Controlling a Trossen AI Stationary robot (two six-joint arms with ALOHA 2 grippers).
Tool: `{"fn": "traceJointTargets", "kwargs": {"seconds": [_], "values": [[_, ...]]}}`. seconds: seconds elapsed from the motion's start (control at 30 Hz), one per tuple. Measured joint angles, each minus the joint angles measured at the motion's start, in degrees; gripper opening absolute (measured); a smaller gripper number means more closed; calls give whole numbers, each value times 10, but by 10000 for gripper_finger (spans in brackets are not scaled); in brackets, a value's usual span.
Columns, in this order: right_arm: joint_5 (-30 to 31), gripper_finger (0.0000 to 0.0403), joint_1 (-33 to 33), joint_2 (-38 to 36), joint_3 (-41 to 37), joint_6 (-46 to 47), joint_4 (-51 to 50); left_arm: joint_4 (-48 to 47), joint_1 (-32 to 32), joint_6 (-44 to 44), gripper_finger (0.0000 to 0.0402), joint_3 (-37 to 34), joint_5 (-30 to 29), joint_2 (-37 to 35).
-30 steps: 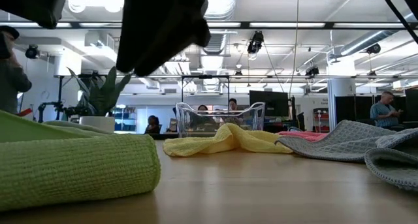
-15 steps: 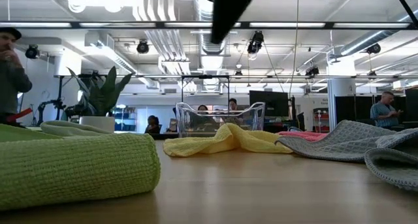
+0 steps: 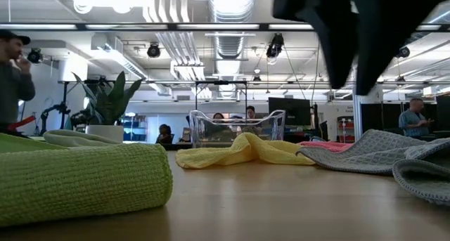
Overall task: Fold microfiber towels
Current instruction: Put the folded green microfiber cloth into the transparent bin
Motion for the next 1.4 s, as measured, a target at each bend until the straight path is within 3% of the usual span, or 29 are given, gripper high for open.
{"fn": "traceJointTargets", "kwargs": {"seconds": [0.13, 0.37, 0.57, 0.73, 1.1, 1.4], "values": [[0, 109, 5, -62, -99, 22, 50, -8, 8, 55, 180, 42, -4, 9], [-17, 109, 7, -218, -300, 41, 303, -132, 16, 70, 180, 119, -13, 30], [-30, 109, 9, -291, -386, 8, 472, -170, 26, 70, 180, 169, -22, 49], [-55, 109, 8, -290, -395, -60, 535, -168, 26, 69, 180, 176, -32, 88], [-79, 102, -2, -219, -394, -118, 692, -164, 23, 6, 180, 167, -31, 172], [-151, 19, -44, -156, -365, -77, 742, -143, 20, -37, 180, 107, -31, 175]]}}
